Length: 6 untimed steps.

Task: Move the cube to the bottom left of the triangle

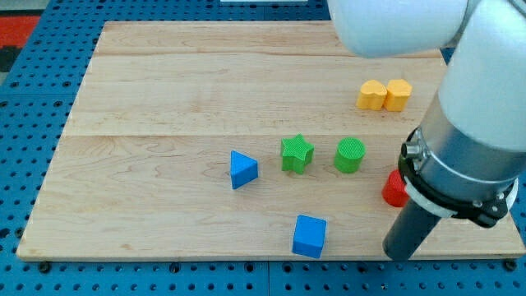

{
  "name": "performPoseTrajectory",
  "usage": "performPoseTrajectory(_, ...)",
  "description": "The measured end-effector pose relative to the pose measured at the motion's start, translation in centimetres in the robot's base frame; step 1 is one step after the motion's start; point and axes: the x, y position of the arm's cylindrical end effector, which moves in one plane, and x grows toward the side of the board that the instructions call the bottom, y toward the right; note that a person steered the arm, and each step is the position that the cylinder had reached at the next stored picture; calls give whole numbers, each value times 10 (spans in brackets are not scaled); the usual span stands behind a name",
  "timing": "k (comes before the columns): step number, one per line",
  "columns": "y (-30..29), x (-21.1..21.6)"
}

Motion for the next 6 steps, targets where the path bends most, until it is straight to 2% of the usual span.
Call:
performPoseTrajectory(1,-38,0)
performPoseTrajectory(2,-110,-1)
performPoseTrajectory(3,-147,-7)
performPoseTrajectory(5,-150,-93)
performPoseTrajectory(6,-173,-125)
